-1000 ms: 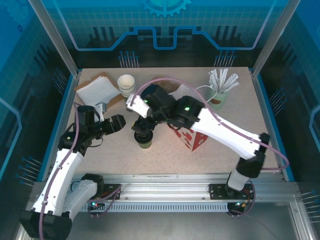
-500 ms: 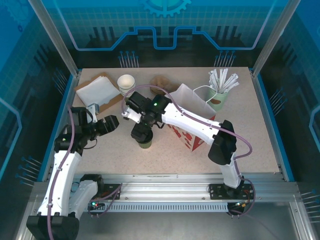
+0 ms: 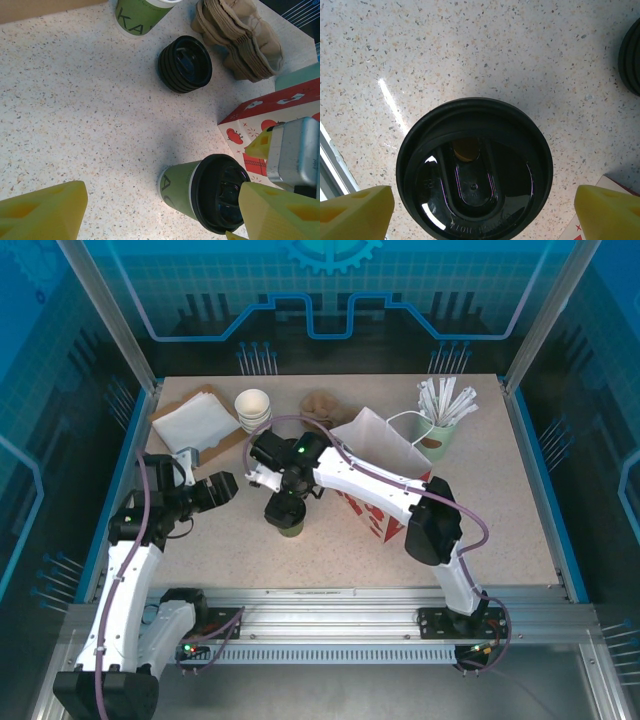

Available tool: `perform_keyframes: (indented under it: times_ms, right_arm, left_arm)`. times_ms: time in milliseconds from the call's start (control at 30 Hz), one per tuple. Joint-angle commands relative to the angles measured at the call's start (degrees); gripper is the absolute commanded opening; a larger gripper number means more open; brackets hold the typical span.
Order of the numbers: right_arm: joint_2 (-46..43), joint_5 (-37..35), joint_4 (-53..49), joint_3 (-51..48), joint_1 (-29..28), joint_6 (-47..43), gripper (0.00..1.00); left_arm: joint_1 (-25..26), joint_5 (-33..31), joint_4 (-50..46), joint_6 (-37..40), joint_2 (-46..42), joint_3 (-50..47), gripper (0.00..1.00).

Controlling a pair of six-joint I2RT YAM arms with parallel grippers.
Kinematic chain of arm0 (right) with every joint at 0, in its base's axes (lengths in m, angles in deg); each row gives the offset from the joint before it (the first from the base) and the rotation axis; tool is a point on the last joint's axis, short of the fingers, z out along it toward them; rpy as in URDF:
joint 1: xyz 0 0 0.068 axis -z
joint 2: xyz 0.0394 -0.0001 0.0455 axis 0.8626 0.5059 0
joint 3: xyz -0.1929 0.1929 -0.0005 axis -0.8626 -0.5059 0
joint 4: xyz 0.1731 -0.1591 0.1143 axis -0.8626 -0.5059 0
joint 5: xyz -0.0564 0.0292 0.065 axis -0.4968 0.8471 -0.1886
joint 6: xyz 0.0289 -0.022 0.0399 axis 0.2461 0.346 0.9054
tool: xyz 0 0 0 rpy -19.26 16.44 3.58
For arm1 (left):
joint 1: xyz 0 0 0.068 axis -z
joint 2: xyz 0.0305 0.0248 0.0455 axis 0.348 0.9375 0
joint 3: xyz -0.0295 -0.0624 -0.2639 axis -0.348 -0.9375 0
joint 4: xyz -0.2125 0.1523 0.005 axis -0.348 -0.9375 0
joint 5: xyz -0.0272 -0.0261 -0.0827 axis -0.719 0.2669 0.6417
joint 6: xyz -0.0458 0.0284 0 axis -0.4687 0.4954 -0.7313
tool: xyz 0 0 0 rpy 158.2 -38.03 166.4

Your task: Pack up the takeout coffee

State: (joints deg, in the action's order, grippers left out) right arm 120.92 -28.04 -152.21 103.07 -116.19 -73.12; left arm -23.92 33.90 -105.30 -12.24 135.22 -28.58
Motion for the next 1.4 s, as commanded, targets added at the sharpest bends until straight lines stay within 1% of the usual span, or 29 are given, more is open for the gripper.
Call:
perform_keyframes:
  times_ms: [0,700,967,1100,1367]
  right_arm:
    - [1.60,1.78,-2.33,2.29,0.15,0.34,0.93]
    - [4.71,1.13,-4.70,5.34,-0.24,-0.34,0.82]
    - [4.75,0.24,-5.32,5.02,-0.46,-0.20,0.76]
    - [2.41,-0.95,-5.01,1.86,-0.38,0.08,0.73]
    - [-6.24,-1.24,-3.48,-9.36,-0.20,1.67,0.69]
  left_arm:
    - [-0.40,2.00,-0.72,0.91,-0.86,-0.26,0.81]
    - [-0.49,2.97,-0.05,0.82,-1.52,-0.63,0.80]
    - [-0.49,3.28,0.06,0.86,-1.69,-0.74,0.80]
    - [-0.54,3.98,0.31,0.69,-1.79,-0.90,0.80]
    - [-0.40,7.17,2.45,-0.68,-1.65,-1.75,0.80]
